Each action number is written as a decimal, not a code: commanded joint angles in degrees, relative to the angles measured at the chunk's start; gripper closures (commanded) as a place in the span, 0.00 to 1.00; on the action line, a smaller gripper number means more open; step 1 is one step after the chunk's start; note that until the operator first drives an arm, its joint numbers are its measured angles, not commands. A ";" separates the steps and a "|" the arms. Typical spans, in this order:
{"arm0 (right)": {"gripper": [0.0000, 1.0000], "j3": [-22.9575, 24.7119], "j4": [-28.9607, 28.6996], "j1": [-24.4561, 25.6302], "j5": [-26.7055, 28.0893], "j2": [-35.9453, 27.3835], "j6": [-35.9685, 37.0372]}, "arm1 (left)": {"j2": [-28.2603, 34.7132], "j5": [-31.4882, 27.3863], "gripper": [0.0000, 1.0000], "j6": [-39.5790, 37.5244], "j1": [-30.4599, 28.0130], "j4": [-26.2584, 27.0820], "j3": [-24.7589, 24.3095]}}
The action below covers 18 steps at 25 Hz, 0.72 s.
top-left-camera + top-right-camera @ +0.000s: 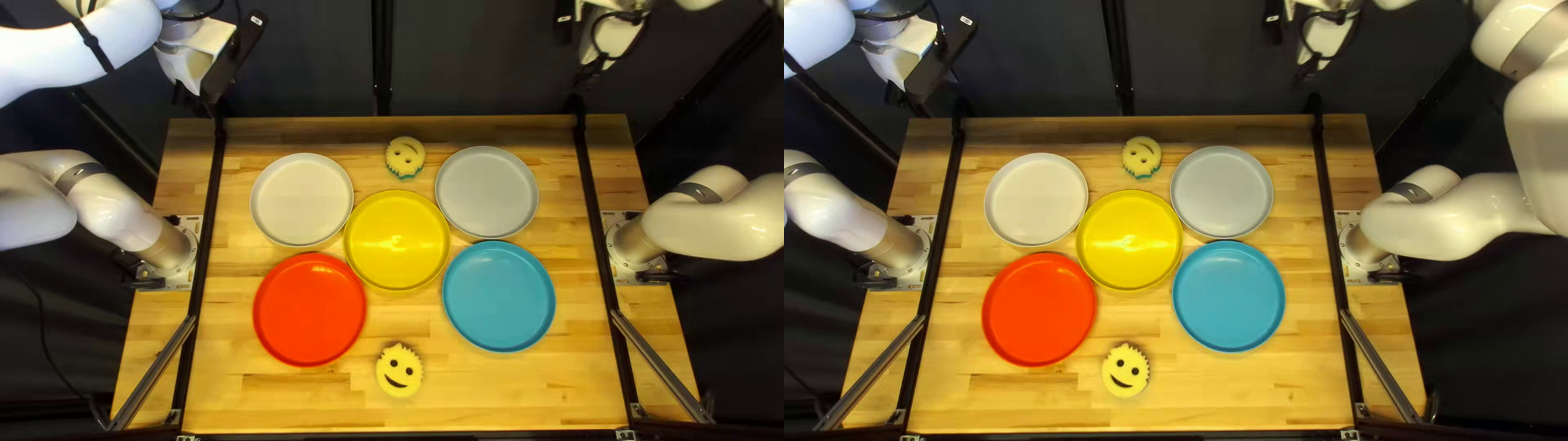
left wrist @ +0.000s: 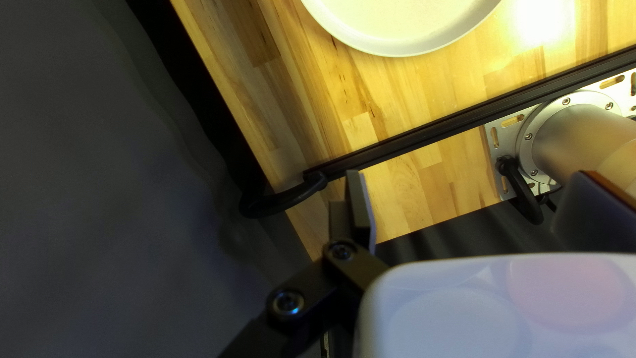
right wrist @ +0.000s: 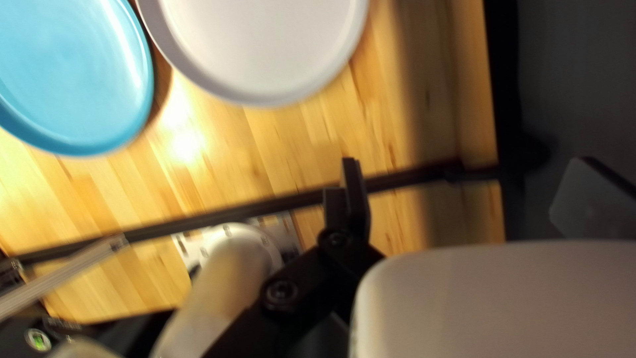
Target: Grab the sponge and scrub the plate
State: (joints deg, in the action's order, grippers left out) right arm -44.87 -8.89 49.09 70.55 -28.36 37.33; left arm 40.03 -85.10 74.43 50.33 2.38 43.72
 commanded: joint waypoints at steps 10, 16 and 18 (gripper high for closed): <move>0.00 0.71 -0.68 -0.63 -2.31 0.94 -0.48 | 0.00 0.00 0.00 0.00 0.00 0.00 0.00; 0.00 2.26 -4.18 -6.53 -12.60 7.71 -3.47 | 0.00 0.00 0.00 0.00 0.00 0.00 0.00; 0.00 2.23 -5.23 -8.05 -15.63 10.23 -3.62 | 0.00 0.00 0.00 0.00 0.00 0.00 0.00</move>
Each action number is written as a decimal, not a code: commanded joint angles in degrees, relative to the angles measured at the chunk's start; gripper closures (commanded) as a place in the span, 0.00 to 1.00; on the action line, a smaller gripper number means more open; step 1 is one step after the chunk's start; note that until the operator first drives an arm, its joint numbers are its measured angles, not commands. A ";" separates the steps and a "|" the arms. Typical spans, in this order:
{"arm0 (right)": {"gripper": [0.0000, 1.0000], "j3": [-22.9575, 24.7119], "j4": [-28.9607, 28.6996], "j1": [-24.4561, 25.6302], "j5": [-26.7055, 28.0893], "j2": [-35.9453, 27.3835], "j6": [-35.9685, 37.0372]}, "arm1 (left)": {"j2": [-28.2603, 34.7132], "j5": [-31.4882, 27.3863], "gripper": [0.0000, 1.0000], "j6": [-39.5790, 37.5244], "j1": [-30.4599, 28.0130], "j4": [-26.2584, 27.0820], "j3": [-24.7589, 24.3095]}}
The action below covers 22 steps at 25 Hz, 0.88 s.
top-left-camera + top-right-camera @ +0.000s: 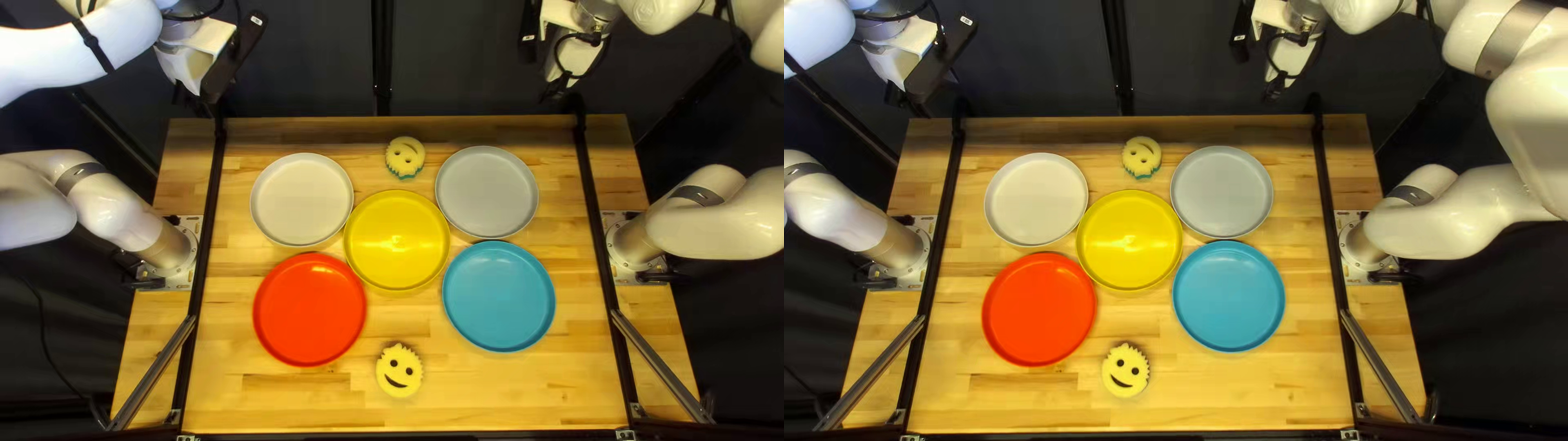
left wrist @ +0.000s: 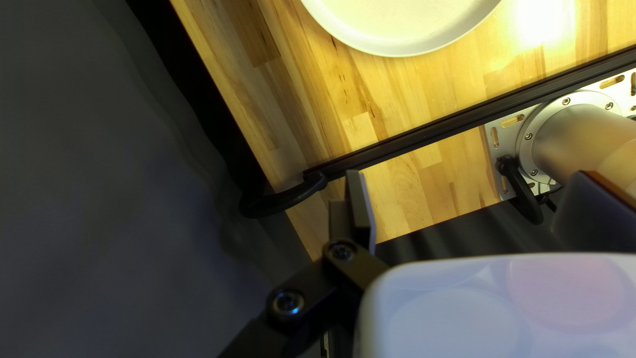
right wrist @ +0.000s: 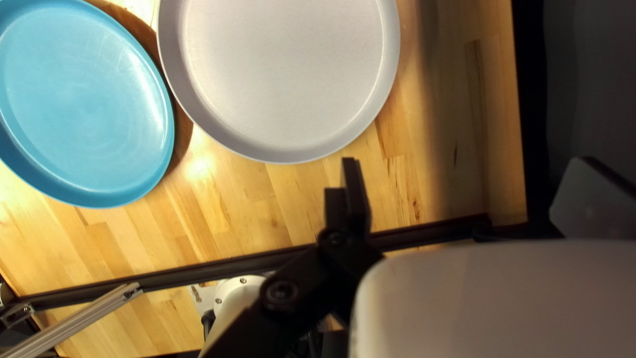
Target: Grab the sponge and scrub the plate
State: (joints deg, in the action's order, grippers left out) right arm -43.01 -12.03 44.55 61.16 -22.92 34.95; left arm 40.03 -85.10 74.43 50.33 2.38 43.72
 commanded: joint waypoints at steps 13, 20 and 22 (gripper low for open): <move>0.00 -4.89 -5.32 -9.61 -18.29 20.16 -4.50 | 0.00 0.00 0.00 0.00 0.00 0.00 0.00; 0.00 -4.68 -4.75 -9.24 -16.87 18.92 -4.65 | 0.00 0.00 0.00 0.00 0.00 0.00 0.00; 0.00 -4.68 -4.75 -9.24 -16.87 18.92 -4.65 | 0.00 0.00 0.00 0.00 0.00 0.00 0.00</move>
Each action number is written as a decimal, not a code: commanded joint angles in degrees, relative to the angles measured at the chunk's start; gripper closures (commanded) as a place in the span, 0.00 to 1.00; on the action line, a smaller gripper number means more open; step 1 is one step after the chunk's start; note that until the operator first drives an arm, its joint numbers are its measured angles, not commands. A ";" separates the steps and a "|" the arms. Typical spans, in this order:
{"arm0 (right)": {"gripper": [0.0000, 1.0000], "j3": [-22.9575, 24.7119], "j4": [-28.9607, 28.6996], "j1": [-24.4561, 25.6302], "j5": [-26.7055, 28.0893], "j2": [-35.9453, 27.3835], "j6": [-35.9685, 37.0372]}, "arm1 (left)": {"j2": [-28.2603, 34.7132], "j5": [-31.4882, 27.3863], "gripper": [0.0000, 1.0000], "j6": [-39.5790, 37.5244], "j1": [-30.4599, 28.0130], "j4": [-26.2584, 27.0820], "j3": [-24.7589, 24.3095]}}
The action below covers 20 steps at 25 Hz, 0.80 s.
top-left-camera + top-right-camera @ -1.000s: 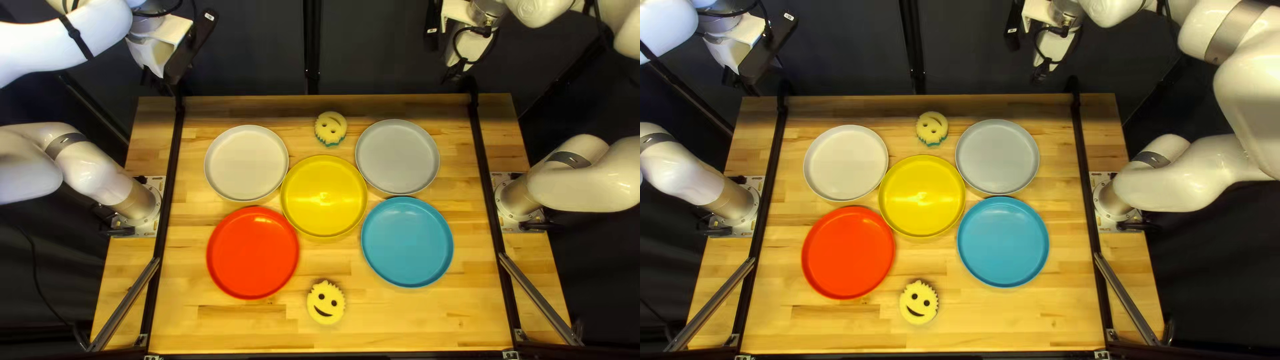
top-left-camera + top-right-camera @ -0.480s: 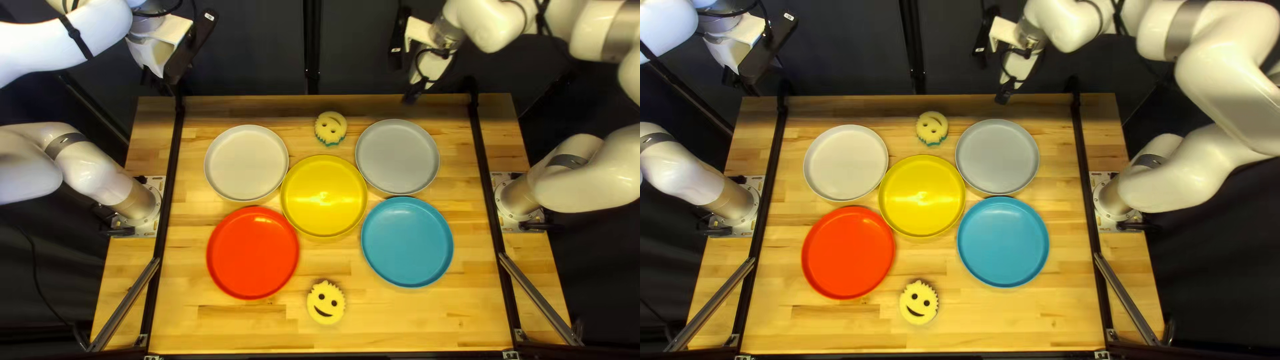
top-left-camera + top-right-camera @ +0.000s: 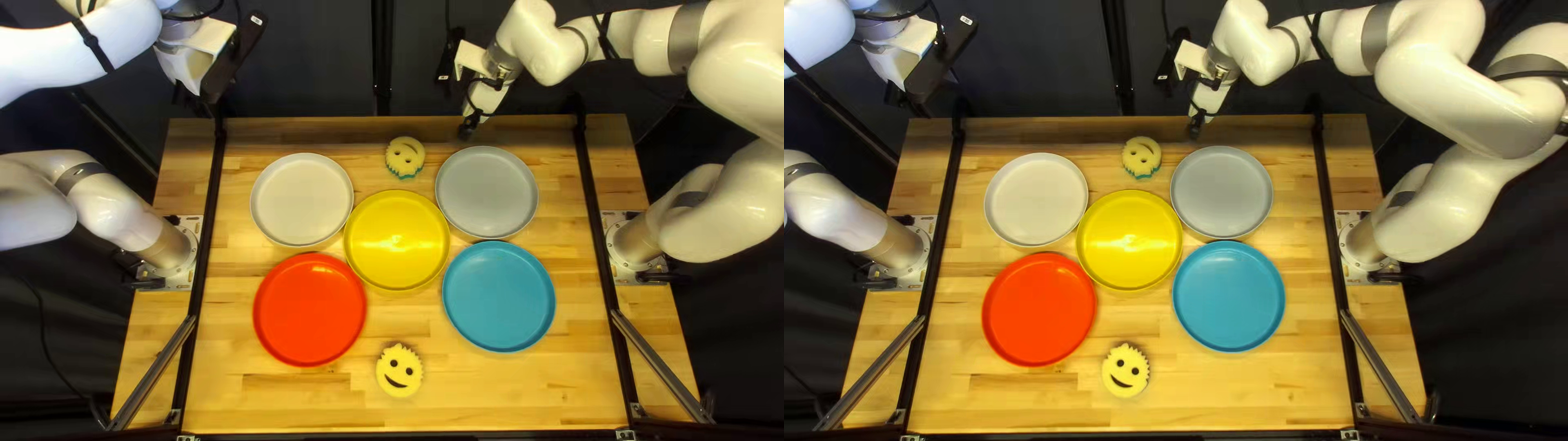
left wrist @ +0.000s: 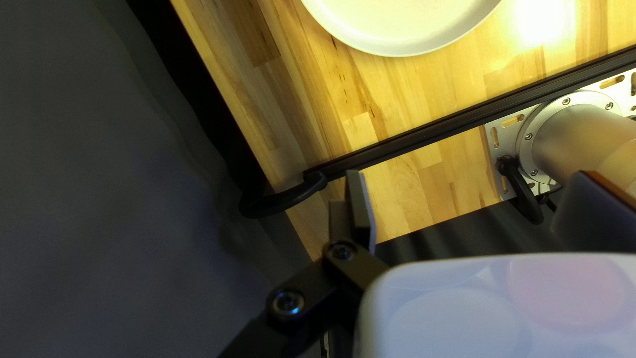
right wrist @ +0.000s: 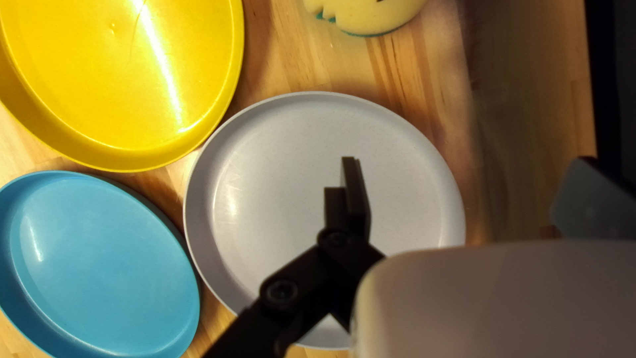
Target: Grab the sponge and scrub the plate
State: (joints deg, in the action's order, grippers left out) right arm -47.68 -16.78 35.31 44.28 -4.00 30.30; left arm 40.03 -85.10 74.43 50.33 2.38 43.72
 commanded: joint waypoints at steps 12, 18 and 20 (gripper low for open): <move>0.00 -11.24 -2.70 -1.97 -5.51 15.94 1.92 | 0.00 0.00 0.00 0.00 0.00 0.00 0.00; 0.00 -17.67 -4.93 -2.23 -5.96 23.76 3.48 | 0.00 0.00 0.00 0.00 0.00 0.00 0.00; 0.00 -18.31 -5.45 -2.44 -6.01 24.88 3.75 | 0.00 0.00 0.00 0.00 0.00 0.00 0.00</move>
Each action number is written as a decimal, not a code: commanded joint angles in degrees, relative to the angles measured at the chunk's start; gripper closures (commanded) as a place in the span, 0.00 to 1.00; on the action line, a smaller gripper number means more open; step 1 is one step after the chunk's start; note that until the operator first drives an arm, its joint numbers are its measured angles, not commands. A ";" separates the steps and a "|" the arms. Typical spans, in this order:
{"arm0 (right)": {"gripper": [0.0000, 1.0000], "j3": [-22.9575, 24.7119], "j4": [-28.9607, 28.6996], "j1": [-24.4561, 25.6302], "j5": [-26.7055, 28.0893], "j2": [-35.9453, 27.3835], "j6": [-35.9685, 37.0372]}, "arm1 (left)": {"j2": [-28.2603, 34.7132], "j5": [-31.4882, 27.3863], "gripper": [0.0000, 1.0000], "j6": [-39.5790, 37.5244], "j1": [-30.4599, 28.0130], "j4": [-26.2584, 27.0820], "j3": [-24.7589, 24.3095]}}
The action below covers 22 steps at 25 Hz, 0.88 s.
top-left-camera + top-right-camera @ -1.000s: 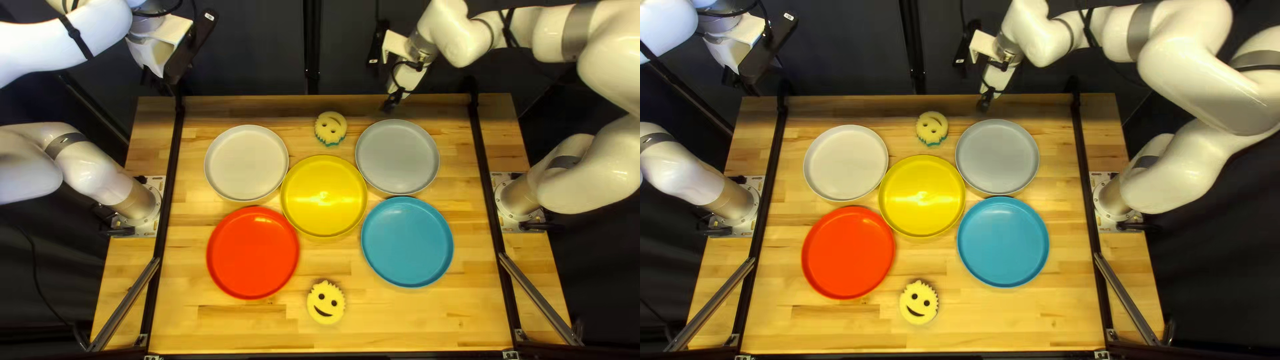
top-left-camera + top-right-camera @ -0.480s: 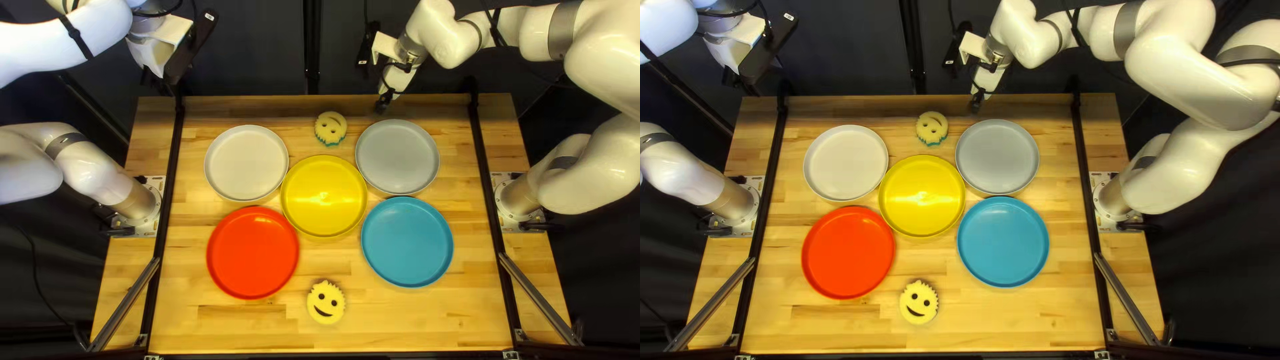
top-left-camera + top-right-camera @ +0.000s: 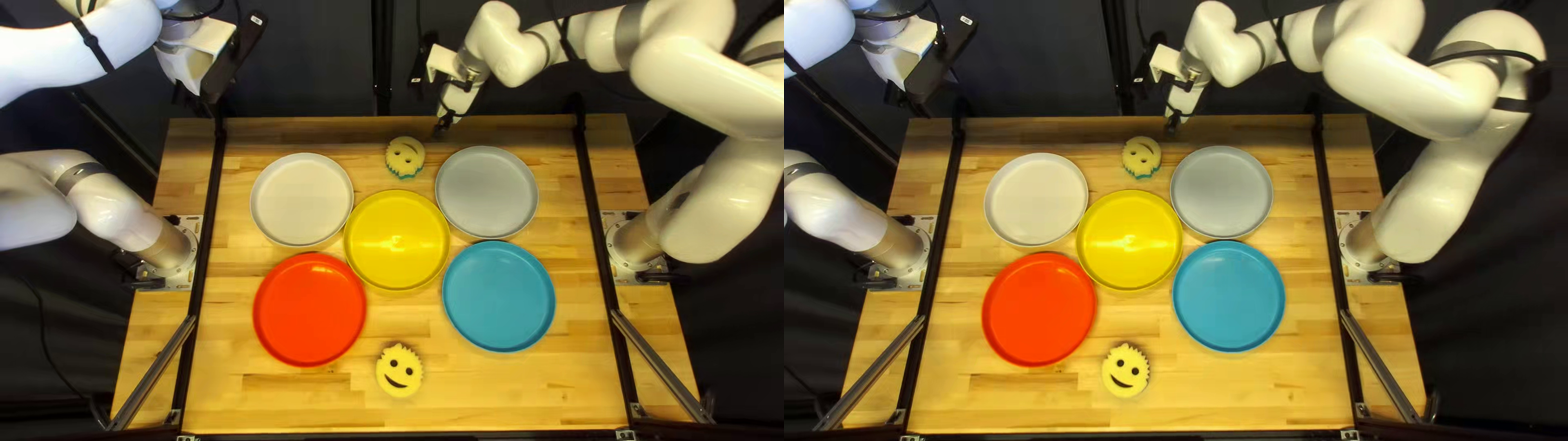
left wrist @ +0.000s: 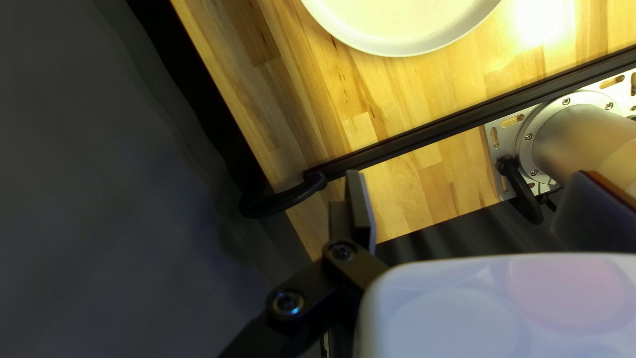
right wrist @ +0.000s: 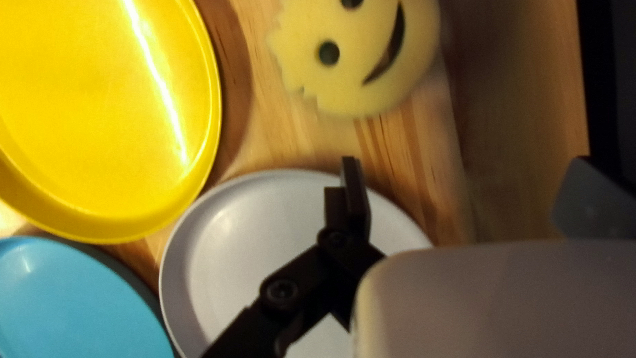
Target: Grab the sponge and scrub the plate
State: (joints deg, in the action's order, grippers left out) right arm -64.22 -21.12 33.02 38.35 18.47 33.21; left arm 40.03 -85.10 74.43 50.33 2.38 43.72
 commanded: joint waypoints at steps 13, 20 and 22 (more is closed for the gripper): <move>0.23 -5.46 0.27 -2.13 1.00 7.99 1.53 | 0.00 0.00 0.00 0.00 0.00 0.00 0.00; 0.65 -6.79 0.58 -1.85 2.04 8.83 1.69 | 0.00 0.00 0.00 0.00 0.00 0.00 0.00; 0.94 -7.07 0.64 -1.71 2.38 8.83 1.72 | 0.00 0.00 0.00 0.00 0.00 0.00 0.00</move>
State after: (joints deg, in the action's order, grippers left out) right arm -70.94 -20.56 31.14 40.36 27.22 34.86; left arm 40.03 -85.10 74.43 50.33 2.38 43.72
